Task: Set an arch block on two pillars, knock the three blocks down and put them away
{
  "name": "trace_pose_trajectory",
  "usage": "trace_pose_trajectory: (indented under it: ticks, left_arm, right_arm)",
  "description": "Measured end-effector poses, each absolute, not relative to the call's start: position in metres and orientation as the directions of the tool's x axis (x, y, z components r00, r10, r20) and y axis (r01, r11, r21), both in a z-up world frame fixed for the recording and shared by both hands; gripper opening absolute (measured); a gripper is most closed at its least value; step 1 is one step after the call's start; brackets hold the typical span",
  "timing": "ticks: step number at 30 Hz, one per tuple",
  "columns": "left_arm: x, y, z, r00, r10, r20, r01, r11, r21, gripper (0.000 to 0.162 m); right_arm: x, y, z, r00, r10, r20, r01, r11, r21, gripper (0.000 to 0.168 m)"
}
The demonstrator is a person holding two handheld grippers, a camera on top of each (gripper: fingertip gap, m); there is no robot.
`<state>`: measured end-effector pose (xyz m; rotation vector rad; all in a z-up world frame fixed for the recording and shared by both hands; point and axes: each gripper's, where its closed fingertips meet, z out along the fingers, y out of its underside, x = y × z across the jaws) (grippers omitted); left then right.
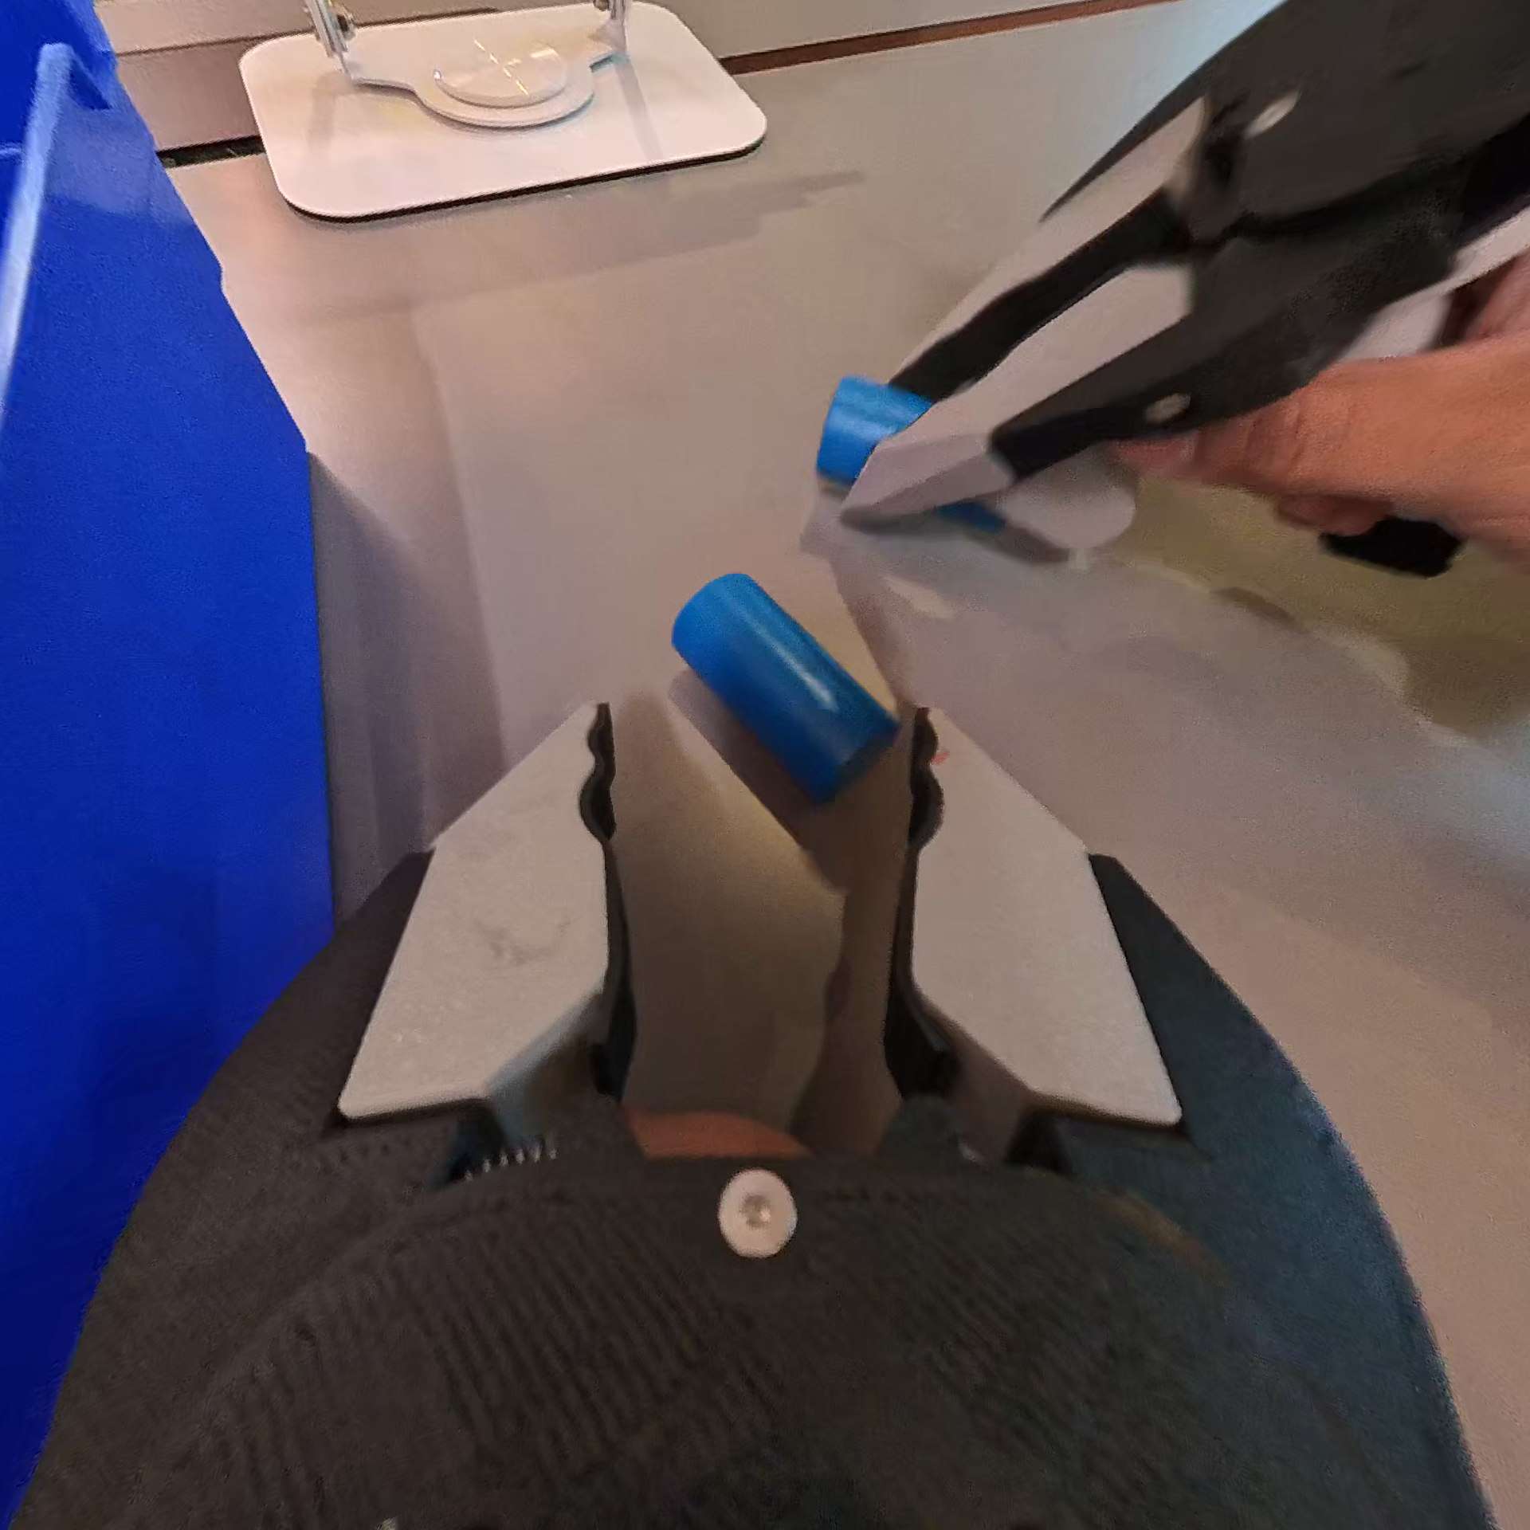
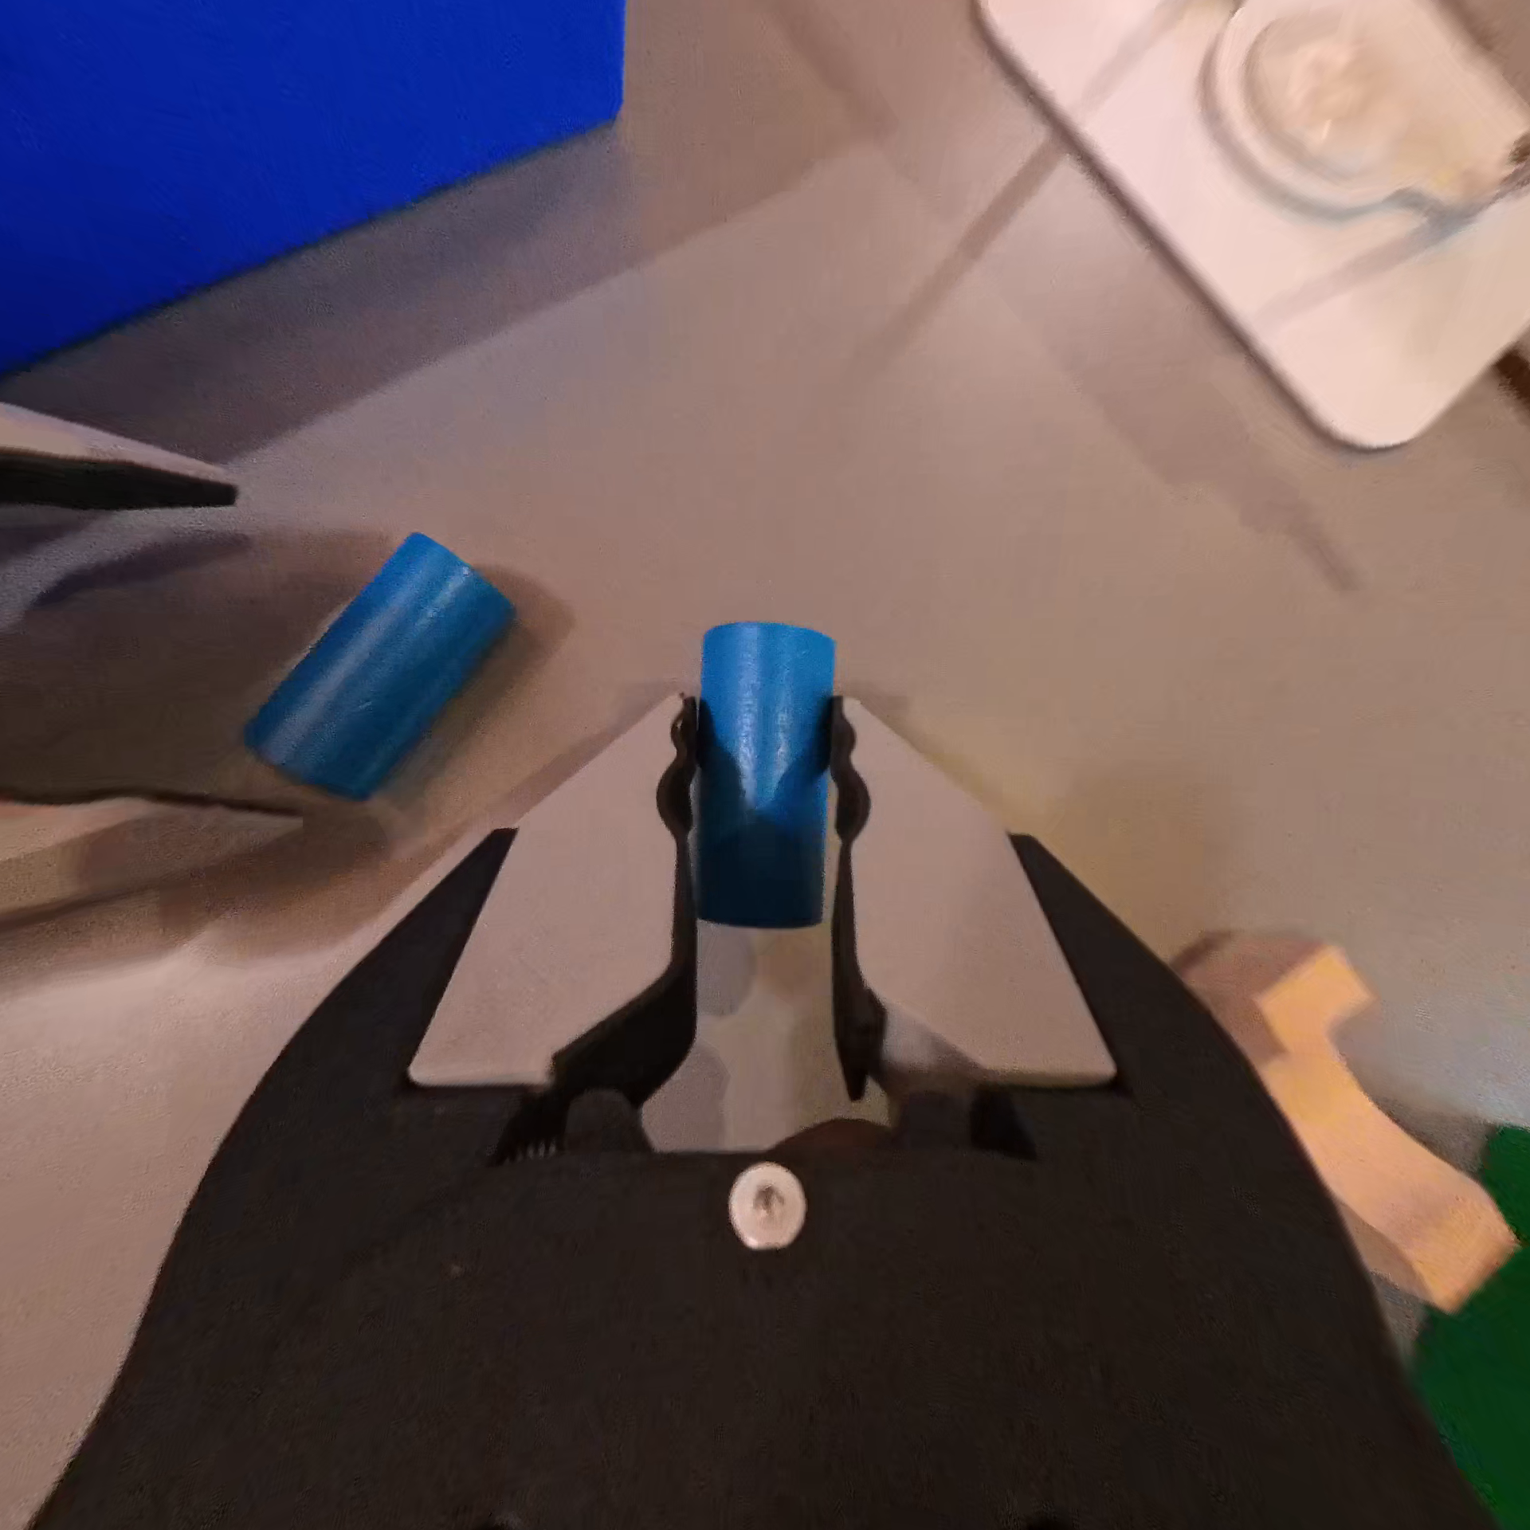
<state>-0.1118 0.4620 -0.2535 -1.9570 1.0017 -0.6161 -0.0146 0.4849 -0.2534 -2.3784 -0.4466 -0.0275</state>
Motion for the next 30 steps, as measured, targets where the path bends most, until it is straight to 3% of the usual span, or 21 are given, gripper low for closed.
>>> trace_pose_trajectory:
  ticks: [4, 6, 8, 10, 13, 14, 16, 18, 19, 22, 24, 26, 28, 30]
  left_arm:
    - [-0.102, 0.459, -0.255, 0.56, -0.828, 0.005, -0.451, -0.31, -0.837, 0.08]
    - [-0.086, 0.463, -0.261, 0.554, -0.832, -0.031, -0.497, -0.301, -0.814, 0.083]
    - [-0.073, 0.467, -0.278, 0.519, -0.85, -0.09, -0.601, -0.288, -0.745, 0.073]
    - [-0.061, 0.468, -0.28, 0.472, -0.874, -0.115, -0.64, -0.249, -0.727, 0.031]
    - [-0.056, 0.479, -0.274, 0.46, -0.862, -0.213, -0.688, -0.193, -0.7, 0.03]
    - [-0.049, 0.482, -0.266, 0.458, -0.858, -0.233, -0.676, -0.166, -0.719, 0.03]
    - [-0.029, 0.478, -0.24, 0.454, -0.859, -0.238, -0.639, -0.128, -0.759, 0.029]
    - [-0.013, 0.469, -0.23, 0.414, -0.874, -0.253, -0.669, -0.104, -0.736, 0.029]
    - [-0.01, 0.465, -0.231, 0.394, -0.881, -0.261, -0.689, -0.095, -0.719, 0.03]
    - [-0.002, 0.449, -0.233, 0.338, -0.925, -0.175, -0.634, -0.086, -0.769, 0.029]
    - [0.019, 0.431, -0.217, 0.262, -0.962, -0.079, -0.537, -0.077, -0.84, 0.029]
    - [0.049, 0.409, -0.188, 0.15, -0.984, -0.096, -0.451, 0.018, -0.893, 0.029]
    - [0.078, 0.376, -0.152, 0.03, -0.978, -0.205, -0.307, 0.186, -0.933, 0.03]
    - [0.097, 0.344, -0.133, -0.05, -0.946, -0.319, -0.222, 0.322, -0.92, 0.03]
  right_arm:
    - [0.086, 0.421, -0.139, 0.931, 0.045, 0.363, 0.327, -0.547, -0.771, 0.028]
    - [0.154, 0.378, -0.121, 0.93, -0.077, 0.359, 0.246, -0.596, -0.764, 0.029]
    - [0.213, 0.343, -0.137, 0.921, -0.151, 0.359, 0.159, -0.696, -0.7, 0.029]
    - [0.251, 0.32, -0.177, 0.922, -0.164, 0.351, 0.094, -0.784, -0.613, 0.029]
    - [0.271, 0.3, -0.22, 0.935, -0.134, 0.329, 0.067, -0.843, -0.534, 0.03]
    - [0.277, 0.296, -0.221, 0.93, -0.142, 0.338, 0.071, -0.835, -0.546, 0.036]
    - [0.279, 0.293, -0.208, 0.94, -0.169, 0.295, 0.063, -0.766, -0.64, 0.03]
    - [0.279, 0.284, -0.196, 0.949, -0.195, 0.247, 0.032, -0.723, -0.69, 0.037]
    - [0.272, 0.282, -0.186, 0.956, -0.185, 0.228, 0.038, -0.692, -0.721, 0.044]
    - [0.225, 0.288, -0.126, 0.977, -0.09, 0.194, 0.13, -0.473, -0.871, 0.026]
    - [0.213, 0.286, -0.106, 0.982, -0.086, 0.171, 0.119, -0.423, -0.898, 0.037]
    - [0.19, 0.289, -0.107, 0.999, 0.021, 0.027, 0.034, -0.407, -0.913, 0.055]
    - [0.154, 0.296, -0.109, 0.952, 0.193, -0.24, -0.151, -0.386, -0.91, 0.069]
    - [0.125, 0.302, -0.112, 0.861, 0.307, -0.406, -0.271, -0.4, -0.876, 0.073]
